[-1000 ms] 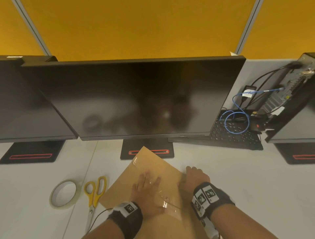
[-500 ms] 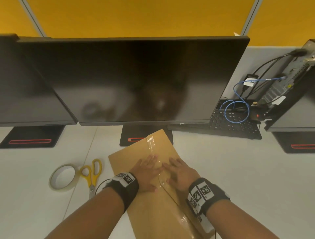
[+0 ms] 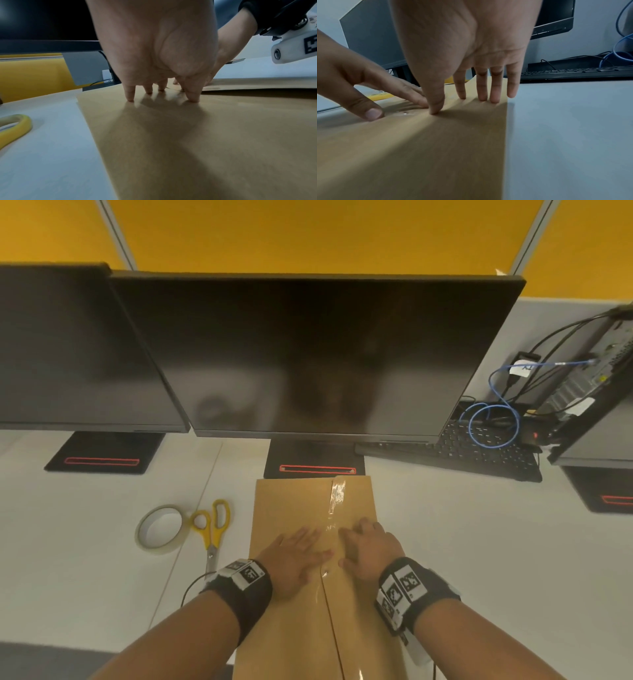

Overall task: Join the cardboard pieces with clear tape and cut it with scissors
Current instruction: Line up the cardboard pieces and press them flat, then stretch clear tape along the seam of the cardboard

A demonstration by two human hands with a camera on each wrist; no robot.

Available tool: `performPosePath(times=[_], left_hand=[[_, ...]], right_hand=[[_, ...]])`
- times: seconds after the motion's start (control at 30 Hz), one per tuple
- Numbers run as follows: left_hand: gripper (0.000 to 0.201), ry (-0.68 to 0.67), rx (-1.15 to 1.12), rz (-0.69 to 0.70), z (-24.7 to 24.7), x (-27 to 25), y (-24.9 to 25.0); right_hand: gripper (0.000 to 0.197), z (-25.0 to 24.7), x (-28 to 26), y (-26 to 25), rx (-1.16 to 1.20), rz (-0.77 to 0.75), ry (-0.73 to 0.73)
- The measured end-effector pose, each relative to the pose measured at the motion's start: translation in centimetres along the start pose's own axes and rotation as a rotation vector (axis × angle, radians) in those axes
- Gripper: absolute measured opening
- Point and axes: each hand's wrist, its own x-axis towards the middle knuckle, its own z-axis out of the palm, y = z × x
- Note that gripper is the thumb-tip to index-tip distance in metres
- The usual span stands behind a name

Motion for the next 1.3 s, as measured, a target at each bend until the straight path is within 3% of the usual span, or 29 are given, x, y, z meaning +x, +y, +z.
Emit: performPosePath(times=[0.2, 0.3, 0.4, 0.5, 0.63, 0.77, 1.07, 1.3], left_hand=[[0.062, 0.062, -0.051, -0.016, 0.2, -0.4, 0.3], [0.048, 0.201, -0.114, -0.081, -0.6, -1.0, -0.2], [0.036, 0.437, -0.167, -0.278, -1.6, -1.8, -2.4], [0.041, 0.538, -0.196, -0.573, -2.1, -3.2, -5.9], [0.051, 0.445, -0.101, -0.84, -1.7, -5.1, -9.6], [0.064, 0.326, -0.065, -0.972, -0.4, -5.8, -11.4], [0.06, 0.324, -0.108, -0.986, 2.0, -6.4, -12.5], [0.067, 0.391, -0.189, -0.9, 2.2, -7.4, -13.0]], right_hand=[[0.061, -0.3, 0.3, -0.4, -0.007, -0.026, -0.006], [0.061, -0.5, 0.6, -0.6, -0.021, -0.019, -0.004], [0.059, -1.2, 1.0, -1.0, -0.033, 0.015, -0.012], [0.054, -1.7, 1.4, -1.7, -0.038, 0.036, 0.023], [0.053, -1.7, 2.1, -2.7, 0.001, 0.033, 0.073], [0.052, -1.7, 2.6, -3.5, -0.035, 0.028, 0.084], [0.05, -1.6, 3.5, -6.0, 0.028, -0.055, 0.111], [0.056, -0.9, 4.8, -8.7, 0.041, -0.101, -0.003]])
